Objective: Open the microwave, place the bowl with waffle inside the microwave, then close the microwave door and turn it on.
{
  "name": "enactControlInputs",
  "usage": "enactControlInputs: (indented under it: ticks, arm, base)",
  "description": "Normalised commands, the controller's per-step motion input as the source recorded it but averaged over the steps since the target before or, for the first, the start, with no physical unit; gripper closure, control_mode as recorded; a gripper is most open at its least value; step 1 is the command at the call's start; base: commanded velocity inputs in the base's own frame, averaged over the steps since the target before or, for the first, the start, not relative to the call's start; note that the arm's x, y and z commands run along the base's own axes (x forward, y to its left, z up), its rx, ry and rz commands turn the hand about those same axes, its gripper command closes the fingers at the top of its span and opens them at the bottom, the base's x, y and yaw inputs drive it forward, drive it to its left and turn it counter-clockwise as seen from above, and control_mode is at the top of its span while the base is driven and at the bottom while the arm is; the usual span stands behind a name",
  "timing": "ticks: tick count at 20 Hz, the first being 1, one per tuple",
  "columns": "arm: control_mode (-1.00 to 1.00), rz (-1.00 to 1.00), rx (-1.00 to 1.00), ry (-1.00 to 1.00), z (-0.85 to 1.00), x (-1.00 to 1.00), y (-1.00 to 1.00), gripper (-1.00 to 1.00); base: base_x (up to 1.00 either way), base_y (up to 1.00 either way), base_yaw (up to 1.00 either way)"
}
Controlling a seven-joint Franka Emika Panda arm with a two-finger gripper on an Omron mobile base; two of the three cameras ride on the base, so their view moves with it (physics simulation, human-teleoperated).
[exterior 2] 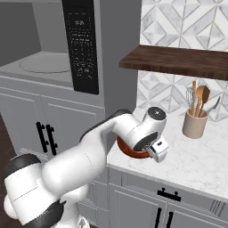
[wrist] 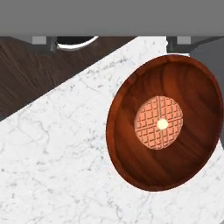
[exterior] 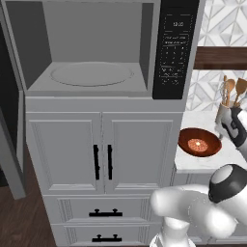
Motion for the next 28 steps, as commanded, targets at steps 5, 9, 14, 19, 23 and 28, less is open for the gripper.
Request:
enactControlInputs:
  ticks: [5,9,14,19,23,28]
  arm:
    - [-1.0,0.08,0.0,0.0,-0.53,0.37,-0.3,-1.0]
    - [-1.0,0.04,0.0,0.0,-0.45,0.41,-0.06,-1.0]
    - [-1.0,0.02,0.0,0.0,-0.39,0.41,-0.01,-1.0]
    - [-1.0,0.01,0.0,0.0,-0.31,0.35,-0.07,-1.0]
    - [-1.0,0.0,0.0,0.0,-0.27,0.27,-0.06,-1.0]
    - [-1.0,0.0,0.0,-0.02,-0.26,0.06,-0.03,-1.0]
  base:
    - [0.0,0.0,0.0]
    - [0.0,0.0,0.0]
    - [0.0,0.0,0.0]
    - [0.0,0.0,0.0]
    - [0.0,0.0,0.0]
    - [0.0,0.0,0.0]
